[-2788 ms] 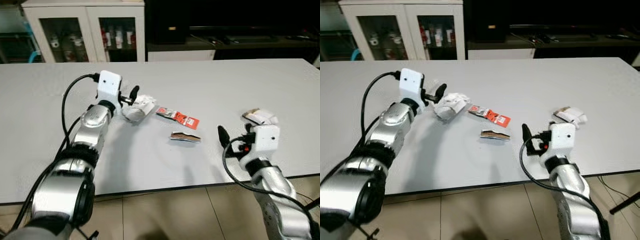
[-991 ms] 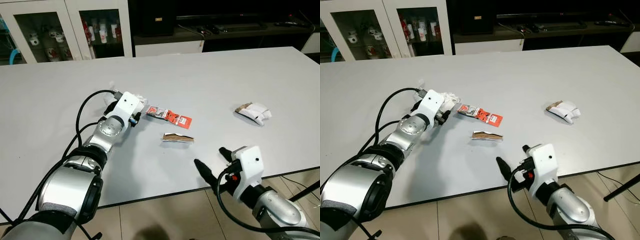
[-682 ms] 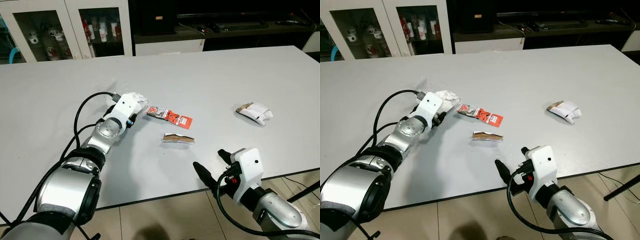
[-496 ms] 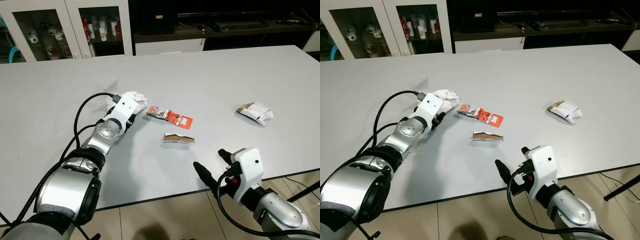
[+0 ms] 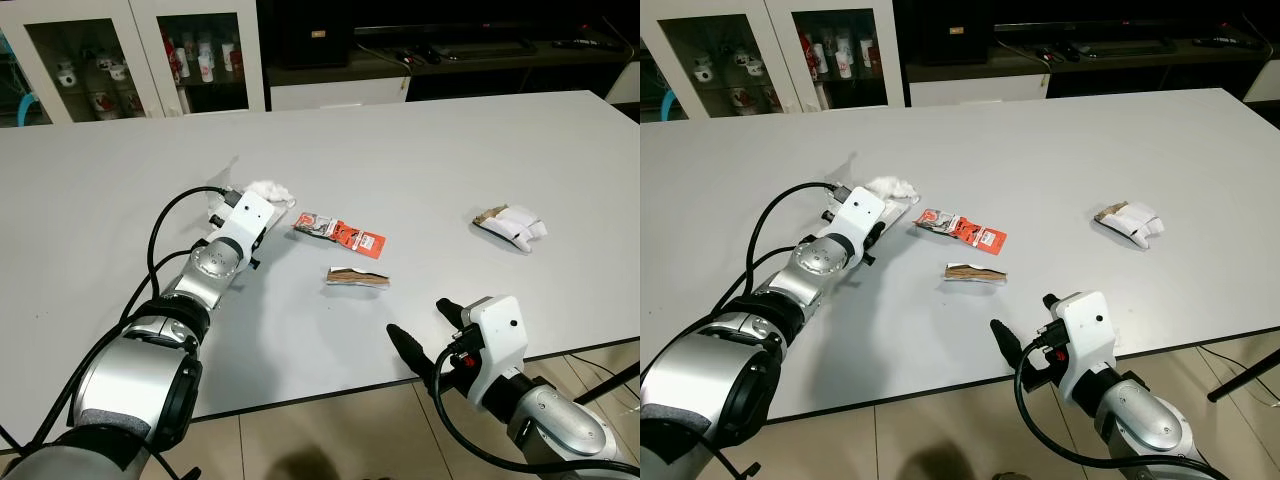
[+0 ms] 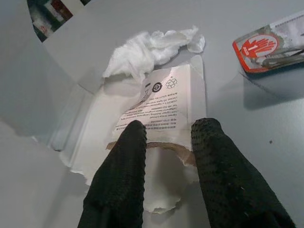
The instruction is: Picking trash to rubbish bin
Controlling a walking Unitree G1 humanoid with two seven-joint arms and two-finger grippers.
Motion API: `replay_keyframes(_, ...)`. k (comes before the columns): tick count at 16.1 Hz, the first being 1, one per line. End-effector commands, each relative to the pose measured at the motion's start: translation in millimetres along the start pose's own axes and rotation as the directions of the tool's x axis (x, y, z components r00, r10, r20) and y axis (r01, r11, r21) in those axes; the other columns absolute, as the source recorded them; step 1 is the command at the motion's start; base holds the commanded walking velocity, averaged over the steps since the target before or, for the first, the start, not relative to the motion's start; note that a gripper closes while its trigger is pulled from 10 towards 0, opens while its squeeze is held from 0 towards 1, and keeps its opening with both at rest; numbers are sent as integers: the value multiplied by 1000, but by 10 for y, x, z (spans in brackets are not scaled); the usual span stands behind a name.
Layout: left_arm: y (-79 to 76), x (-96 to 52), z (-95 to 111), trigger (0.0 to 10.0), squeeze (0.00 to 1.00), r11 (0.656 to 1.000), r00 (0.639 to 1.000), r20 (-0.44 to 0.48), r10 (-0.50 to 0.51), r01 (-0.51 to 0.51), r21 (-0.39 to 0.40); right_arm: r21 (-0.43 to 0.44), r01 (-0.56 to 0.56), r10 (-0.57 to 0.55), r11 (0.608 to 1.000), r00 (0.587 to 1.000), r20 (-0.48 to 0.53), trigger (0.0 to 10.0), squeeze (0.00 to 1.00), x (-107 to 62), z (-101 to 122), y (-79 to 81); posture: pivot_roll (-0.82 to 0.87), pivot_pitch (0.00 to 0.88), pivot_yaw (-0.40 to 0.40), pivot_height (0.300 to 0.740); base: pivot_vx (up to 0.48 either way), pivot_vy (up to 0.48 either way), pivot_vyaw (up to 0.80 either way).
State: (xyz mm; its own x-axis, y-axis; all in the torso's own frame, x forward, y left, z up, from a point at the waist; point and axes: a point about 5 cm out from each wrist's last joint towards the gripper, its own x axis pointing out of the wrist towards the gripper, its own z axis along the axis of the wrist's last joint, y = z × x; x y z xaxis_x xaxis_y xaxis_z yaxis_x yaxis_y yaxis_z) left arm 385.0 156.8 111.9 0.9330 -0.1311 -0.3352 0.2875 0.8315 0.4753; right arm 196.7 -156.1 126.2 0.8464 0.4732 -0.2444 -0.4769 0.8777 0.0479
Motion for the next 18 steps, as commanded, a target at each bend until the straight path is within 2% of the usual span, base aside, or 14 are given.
replay_keyframes(1,16,-12,-61,0,0,1000,1000,-19,11,-11,-9,-8,-12,12,1000,1000,3,10000,0,9,12,16,-387,22,15,740,0,0,0)
replay_keyframes(3,60,-18,-67,0,0,999,999,-13,38,-39,-27,-8,-12,12,1000,1000,6,10000,0,21,11,18,-381,20,14,740,0,0,0)
replay_keyframes(6,165,-31,-39,0,0,991,995,22,94,-91,-96,-7,-3,3,1000,1000,25,10000,0,65,23,11,-356,12,14,740,0,0,0)
replay_keyframes(8,248,-45,35,0,0,979,986,91,142,-126,-159,-6,3,-3,1000,999,42,10000,0,112,41,-1,-335,4,10,740,0,0,0)
replay_keyframes(9,310,-66,127,0,0,959,967,176,183,-135,-250,-4,0,0,1000,999,54,10000,0,146,55,0,-319,1,2,740,0,0,0)
replay_keyframes(10,335,-75,153,0,0,950,959,201,197,-136,-282,-3,-1,1,1000,998,57,10000,0,160,60,2,-315,0,0,740,0,0,0)
replay_keyframes(12,513,-176,264,0,0,859,885,349,309,-103,-501,9,-16,15,1000,996,83,10000,0,246,71,25,-259,0,-21,740,0,0,0)
replay_keyframes(13,598,-243,278,0,0,812,845,399,356,-68,-579,22,-22,20,1000,995,97,10000,0,303,79,37,-211,0,-35,740,0,0,0)
replay_keyframes(14,690,-375,268,0,0,763,789,453,415,-30,-646,30,-32,29,999,993,112,10000,0,379,82,41,-182,0,-46,740,0,0,0)
replay_keyframes(15,721,-480,235,0,0,759,767,482,423,-9,-651,36,-38,33,999,992,122,10000,0,453,82,53,-141,0,-57,740,0,0,0)
replay_keyframes(17,629,-625,139,0,0,833,773,517,369,-28,-553,38,-44,38,998,989,143,10000,0,567,92,63,-89,0,-58,740,0,0,0)
replay_keyframes(18,576,-707,42,0,0,837,786,502,361,-36,-546,29,-41,36,999,987,154,10000,0,652,98,79,-76,0,-60,740,0,0,0)
